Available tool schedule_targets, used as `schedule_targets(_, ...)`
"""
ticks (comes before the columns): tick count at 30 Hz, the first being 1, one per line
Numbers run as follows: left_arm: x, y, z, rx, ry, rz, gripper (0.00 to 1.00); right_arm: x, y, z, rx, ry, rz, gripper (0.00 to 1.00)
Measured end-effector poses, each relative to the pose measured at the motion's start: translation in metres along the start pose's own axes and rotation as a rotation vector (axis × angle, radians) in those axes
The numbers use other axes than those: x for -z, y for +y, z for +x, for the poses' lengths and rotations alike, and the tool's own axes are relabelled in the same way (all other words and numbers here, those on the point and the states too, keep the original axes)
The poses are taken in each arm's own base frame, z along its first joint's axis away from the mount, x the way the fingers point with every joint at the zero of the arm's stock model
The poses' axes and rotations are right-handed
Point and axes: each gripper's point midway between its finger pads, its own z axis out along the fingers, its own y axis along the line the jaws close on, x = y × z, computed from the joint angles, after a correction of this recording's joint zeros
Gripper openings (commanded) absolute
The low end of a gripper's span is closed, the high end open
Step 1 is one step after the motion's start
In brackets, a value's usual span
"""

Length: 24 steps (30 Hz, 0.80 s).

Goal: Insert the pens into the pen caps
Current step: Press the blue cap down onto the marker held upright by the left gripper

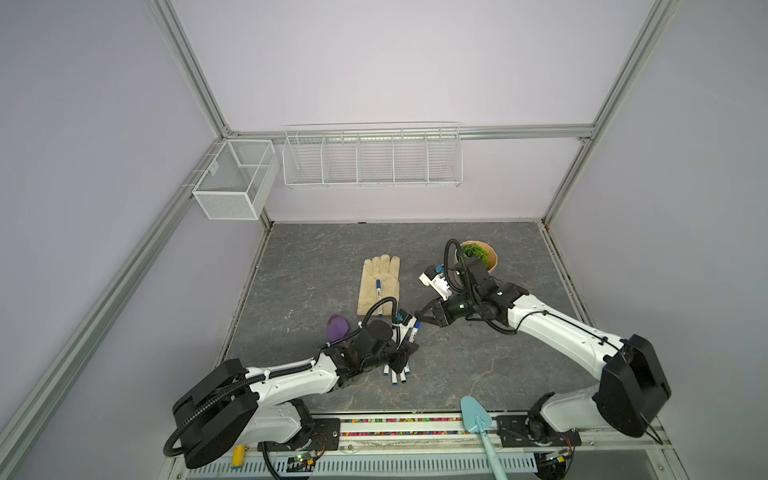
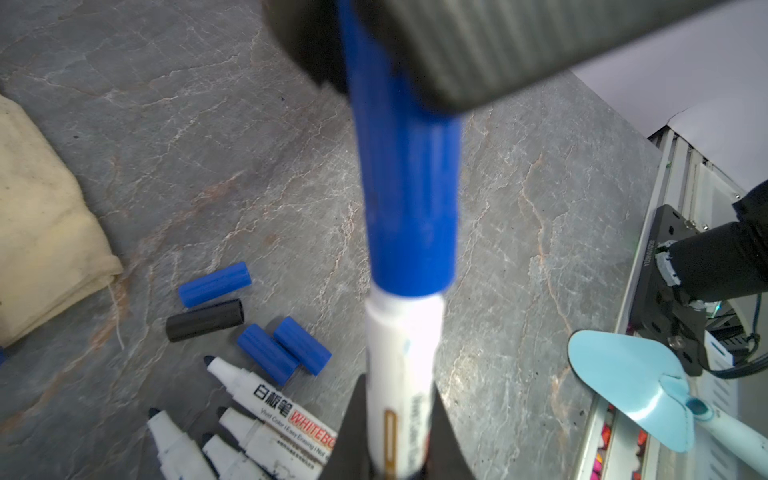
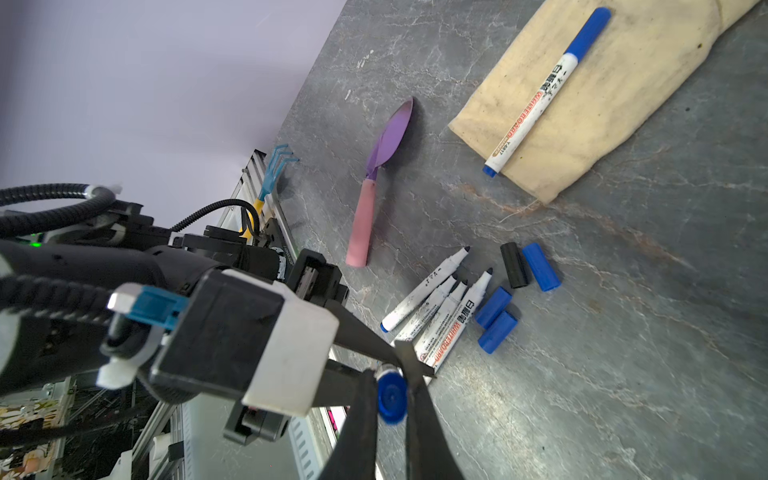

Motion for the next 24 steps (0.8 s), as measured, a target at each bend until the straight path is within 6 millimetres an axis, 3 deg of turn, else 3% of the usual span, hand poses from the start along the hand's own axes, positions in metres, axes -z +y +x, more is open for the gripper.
schedule_targets(13,0.001,0.002,0.002,-0.01,0.006,-0.024,0.0,-0.004,-0.002,-0.002,-0.083,0.03,-0.047,0.08)
schedule_targets(24,0.001,-0.004,-0.005,-0.008,-0.024,-0.007,0.0,0.008,0.005,0.003,-0.018,-0.009,-0.031,0.08)
